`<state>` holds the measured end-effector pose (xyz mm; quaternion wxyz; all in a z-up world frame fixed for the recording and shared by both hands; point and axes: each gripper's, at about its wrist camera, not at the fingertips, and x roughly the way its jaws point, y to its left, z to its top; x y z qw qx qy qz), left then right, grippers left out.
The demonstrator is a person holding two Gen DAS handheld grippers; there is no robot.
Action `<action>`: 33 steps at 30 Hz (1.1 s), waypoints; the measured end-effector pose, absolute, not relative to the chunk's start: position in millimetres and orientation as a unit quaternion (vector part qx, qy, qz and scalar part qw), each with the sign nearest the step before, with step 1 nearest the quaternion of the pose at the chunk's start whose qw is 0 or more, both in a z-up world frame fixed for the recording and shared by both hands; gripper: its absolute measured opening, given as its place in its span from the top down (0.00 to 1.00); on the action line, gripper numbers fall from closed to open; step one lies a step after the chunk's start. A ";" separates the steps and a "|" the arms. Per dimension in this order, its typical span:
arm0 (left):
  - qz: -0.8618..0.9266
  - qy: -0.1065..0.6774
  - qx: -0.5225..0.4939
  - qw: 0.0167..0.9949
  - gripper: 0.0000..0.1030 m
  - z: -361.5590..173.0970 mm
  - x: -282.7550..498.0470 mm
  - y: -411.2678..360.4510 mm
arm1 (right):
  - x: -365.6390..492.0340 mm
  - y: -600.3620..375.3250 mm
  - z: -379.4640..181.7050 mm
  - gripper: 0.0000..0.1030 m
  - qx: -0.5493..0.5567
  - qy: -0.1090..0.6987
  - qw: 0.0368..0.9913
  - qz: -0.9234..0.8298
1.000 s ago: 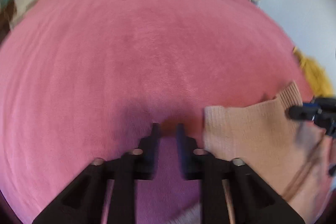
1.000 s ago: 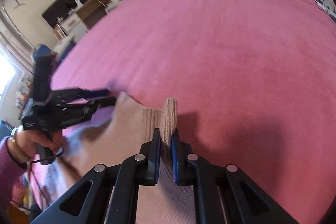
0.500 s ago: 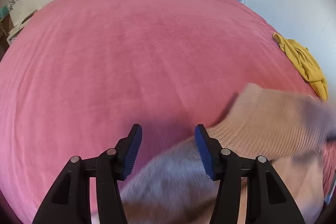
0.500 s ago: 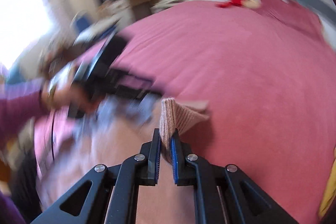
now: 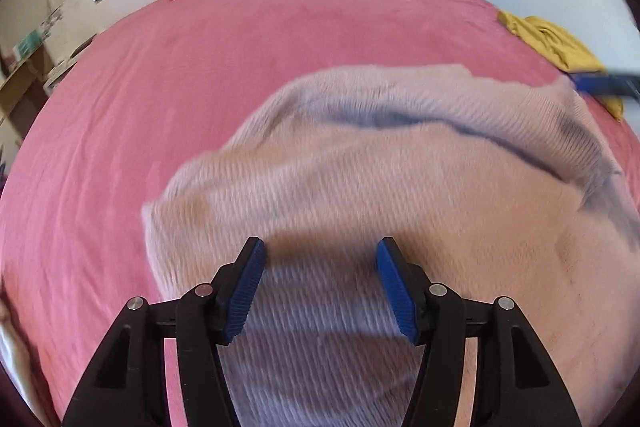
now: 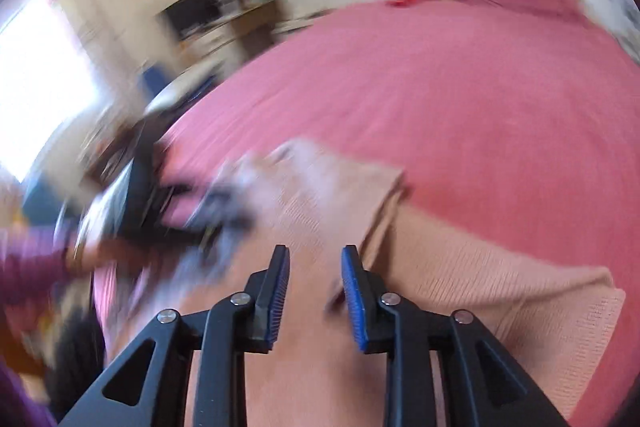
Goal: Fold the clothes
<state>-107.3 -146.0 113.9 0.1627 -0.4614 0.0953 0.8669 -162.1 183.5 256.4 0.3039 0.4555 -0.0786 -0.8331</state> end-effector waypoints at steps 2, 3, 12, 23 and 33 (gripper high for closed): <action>0.870 0.065 -0.464 0.154 0.41 115.9 -102.4 -151.8 | -201.1 176.0 239.1 0.73 0.504 -0.123 0.264 -0.813; 0.871 0.050 -0.465 0.150 0.41 117.1 -99.8 -155.1 | -220.1 171.8 228.9 0.73 0.530 -0.143 0.246 -0.799; 0.890 -0.014 -0.446 0.094 0.41 132.8 -83.3 -203.9 | -208.8 93.6 237.0 0.92 0.476 -0.028 0.355 -0.804; 0.907 -0.048 -0.413 0.067 0.41 149.0 -87.1 -190.0 | -95.1 80.3 234.5 0.79 0.445 0.065 0.424 -0.786; 0.896 0.129 -0.415 0.095 0.36 122.1 -146.1 -63.4 | -194.4 121.1 210.9 0.77 0.470 -0.015 0.226 -0.853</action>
